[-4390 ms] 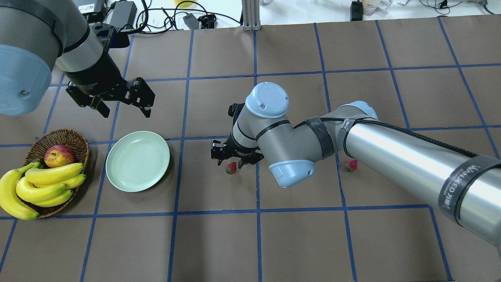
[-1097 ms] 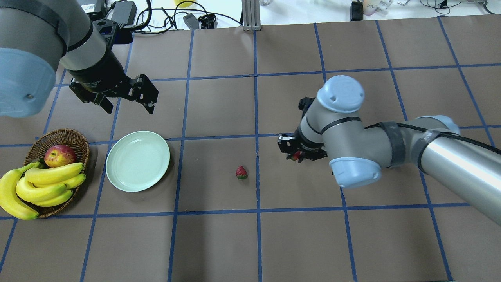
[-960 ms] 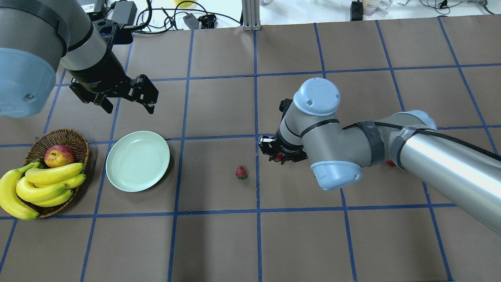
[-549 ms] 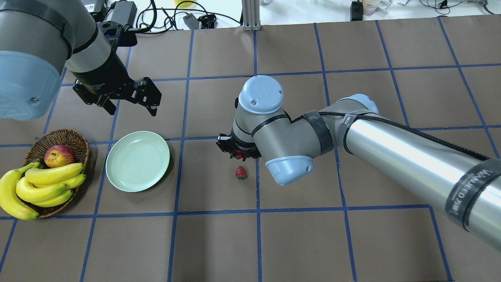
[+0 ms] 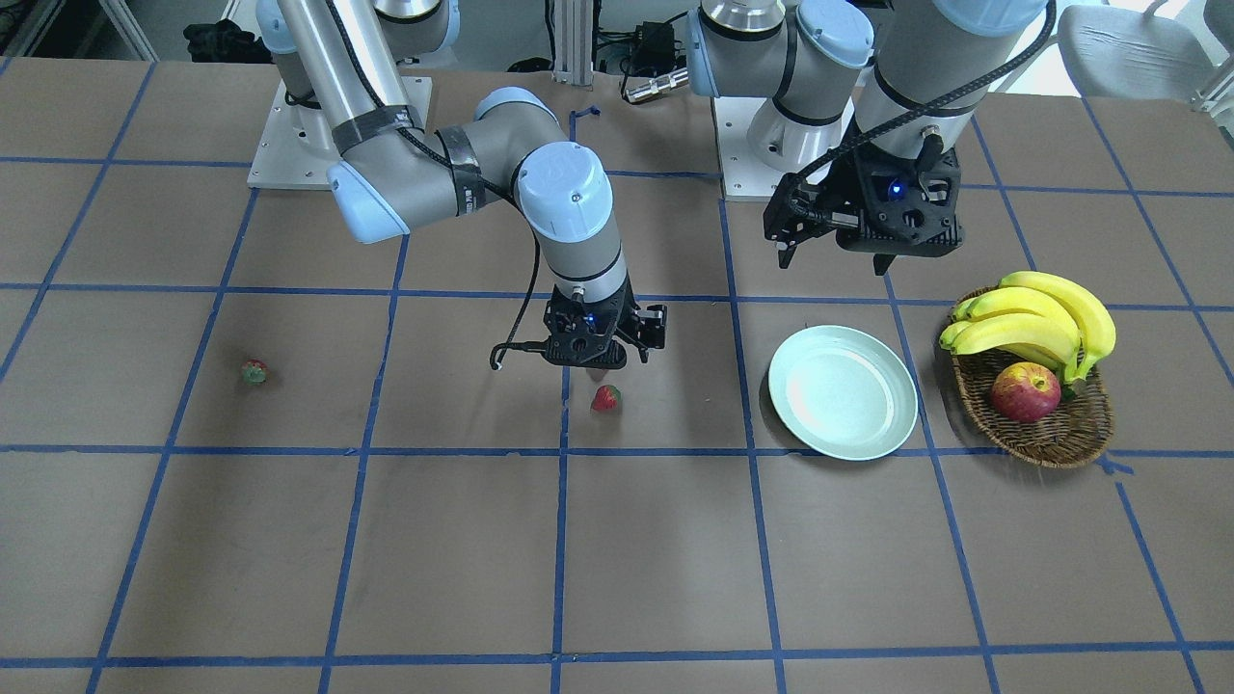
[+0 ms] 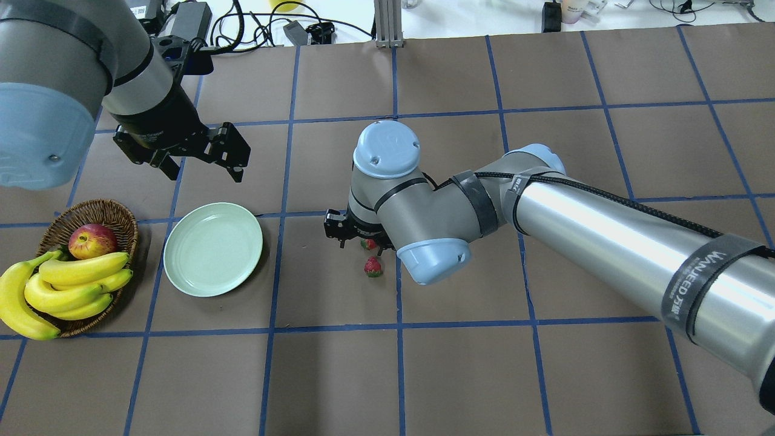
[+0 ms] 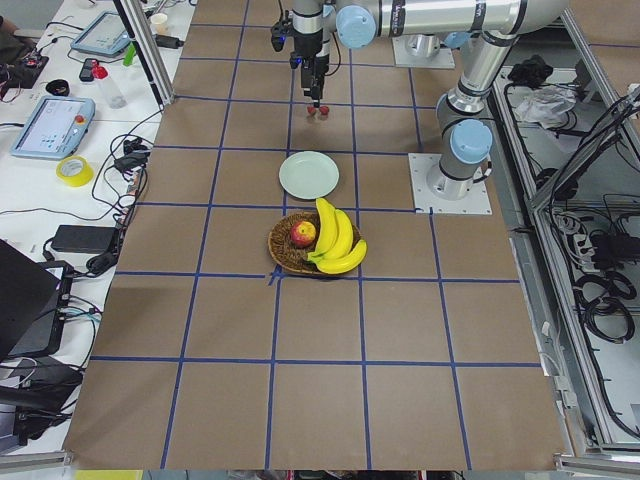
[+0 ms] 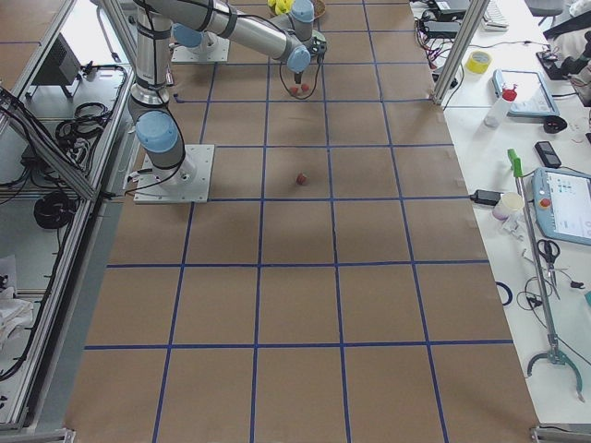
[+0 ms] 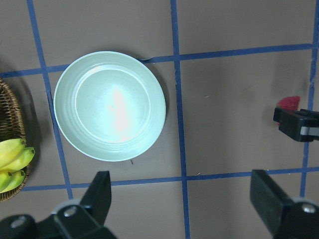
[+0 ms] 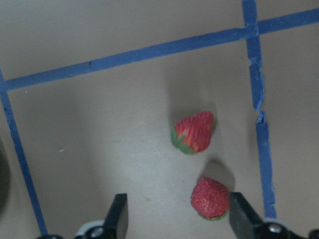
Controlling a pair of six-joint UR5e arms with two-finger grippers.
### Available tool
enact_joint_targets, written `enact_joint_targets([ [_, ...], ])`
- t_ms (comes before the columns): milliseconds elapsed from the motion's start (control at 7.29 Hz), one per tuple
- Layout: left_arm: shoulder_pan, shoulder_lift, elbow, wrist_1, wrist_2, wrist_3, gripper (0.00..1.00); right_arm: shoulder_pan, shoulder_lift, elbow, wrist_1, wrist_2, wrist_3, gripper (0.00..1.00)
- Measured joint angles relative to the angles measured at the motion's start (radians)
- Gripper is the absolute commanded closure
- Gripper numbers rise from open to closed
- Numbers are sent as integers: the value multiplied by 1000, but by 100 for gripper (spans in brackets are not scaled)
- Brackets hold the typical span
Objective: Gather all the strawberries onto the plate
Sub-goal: 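Carry the strawberry beside the first one and open the right gripper, then move the right gripper to the green-topped strawberry and grasp it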
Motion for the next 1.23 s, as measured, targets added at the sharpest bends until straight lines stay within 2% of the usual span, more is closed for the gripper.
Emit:
enact_joint_targets([
  [137,0,-1,0,0,0,0,0,-41,-23,4,46,-9,-36,18],
  [412,-1,-1,-1,0,0,0,0,-216,-117,10,198,-25,-232,18],
  [549,-1,-1,-2,0,0,0,0,-316,-158,15,263,-70,-340,19],
  [686,-1,-2,-3,0,0,0,0,-398,-177,28,305,-149,-439,25],
  [823,-2,-1,-3,0,0,0,0,-473,-184,50,323,-219,-530,25],
  [960,-2,-2,-4,0,0,1,0,-564,-187,85,326,-252,-611,25],
  [1235,-2,-2,-4,1,0,1,0,-726,-182,153,306,-257,-729,30],
])
